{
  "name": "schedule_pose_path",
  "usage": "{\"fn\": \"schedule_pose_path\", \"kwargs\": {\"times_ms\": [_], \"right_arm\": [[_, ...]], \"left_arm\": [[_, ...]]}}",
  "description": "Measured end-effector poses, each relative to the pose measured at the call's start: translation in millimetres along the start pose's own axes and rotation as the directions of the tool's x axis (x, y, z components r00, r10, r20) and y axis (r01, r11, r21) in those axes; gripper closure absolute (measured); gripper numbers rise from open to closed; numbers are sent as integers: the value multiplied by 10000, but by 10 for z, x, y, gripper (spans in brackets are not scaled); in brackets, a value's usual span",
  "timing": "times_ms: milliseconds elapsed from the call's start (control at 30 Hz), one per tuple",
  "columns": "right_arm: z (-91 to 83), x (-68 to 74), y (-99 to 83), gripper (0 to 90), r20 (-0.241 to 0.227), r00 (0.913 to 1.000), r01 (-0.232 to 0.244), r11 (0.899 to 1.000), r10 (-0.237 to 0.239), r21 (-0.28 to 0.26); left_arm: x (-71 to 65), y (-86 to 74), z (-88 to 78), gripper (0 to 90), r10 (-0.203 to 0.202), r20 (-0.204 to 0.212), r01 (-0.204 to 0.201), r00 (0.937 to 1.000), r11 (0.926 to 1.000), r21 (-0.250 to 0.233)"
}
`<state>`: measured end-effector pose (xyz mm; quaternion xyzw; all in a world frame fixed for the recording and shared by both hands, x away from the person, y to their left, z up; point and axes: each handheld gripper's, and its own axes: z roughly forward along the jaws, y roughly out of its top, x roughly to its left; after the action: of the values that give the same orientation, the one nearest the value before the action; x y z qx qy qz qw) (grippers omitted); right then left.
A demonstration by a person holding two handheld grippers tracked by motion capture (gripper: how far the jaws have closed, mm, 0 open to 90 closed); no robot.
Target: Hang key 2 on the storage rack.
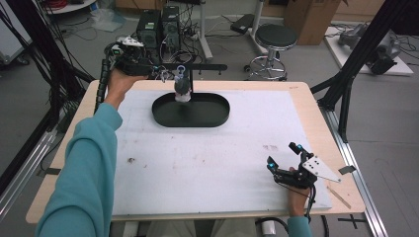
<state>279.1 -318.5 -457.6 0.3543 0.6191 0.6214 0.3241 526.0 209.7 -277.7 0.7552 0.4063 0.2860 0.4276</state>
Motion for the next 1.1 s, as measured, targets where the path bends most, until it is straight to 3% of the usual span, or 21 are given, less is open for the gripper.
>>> {"fn": "schedule_pose_path", "kwargs": {"times_ms": [67, 200, 233, 400, 600, 767, 900, 1000, 1067, 1100], "right_arm": [[2, -6, 1, 18, 22, 10000, 78, 10000, -78, -1], [1, -5, 2, 18, 26, 10000, 80, 10000, -80, 15], [2, -6, 2, 18, 23, 10000, 77, 10000, -77, 14], [4, -6, 2, 18, 17, 10000, 56, 10000, -57, 30], [3, -5, 2, 18, 22, 10000, 78, 10000, -78, 41], [4, -5, 3, 18, 24, 10000, 63, 10000, -63, 47], [8, -7, 3, 18, 25, 9998, 196, 9998, -196, 29], [5, -4, 2, 18, 36, 9999, 156, 9999, -156, -5], [6, -3, 1, 18, 38, 9999, 157, 9999, -156, -16], [6, -3, 1, 18, 35, 9998, 175, 9998, -174, -13]], "left_arm": [[2, -35, -49, 388, 86, -102, -89, 9999, 9995, -295], [16, -91, -110, 37, -529, -168, 523, 9985, 9981, -336], [27, -107, -146, 17, -600, -26, 598, 9982, 9973, -433], [22, -206, -392, 17, -353, 177, 372, 9992, 9913, -1264], [-87, -476, -771, 17, 151, 786, 27, 9968, 9751, -2216], [-275, -834, -1095, 17, 467, 1342, -48, 9899, 9550, -2965], [-490, -1151, -1252, 17, 1016, 1589, -410, 9821, 9372, -3463], [-629, -1432, -1325, 17, 987, 1830, -230, 9781, 9261, -3767], [-721, -1638, -1357, 17, 1092, 1737, -348, 9787, 9227, -3840], [-757, -1745, -1373, 17, 1170, 1670, -417, 9790, 9166, -3975]]}}
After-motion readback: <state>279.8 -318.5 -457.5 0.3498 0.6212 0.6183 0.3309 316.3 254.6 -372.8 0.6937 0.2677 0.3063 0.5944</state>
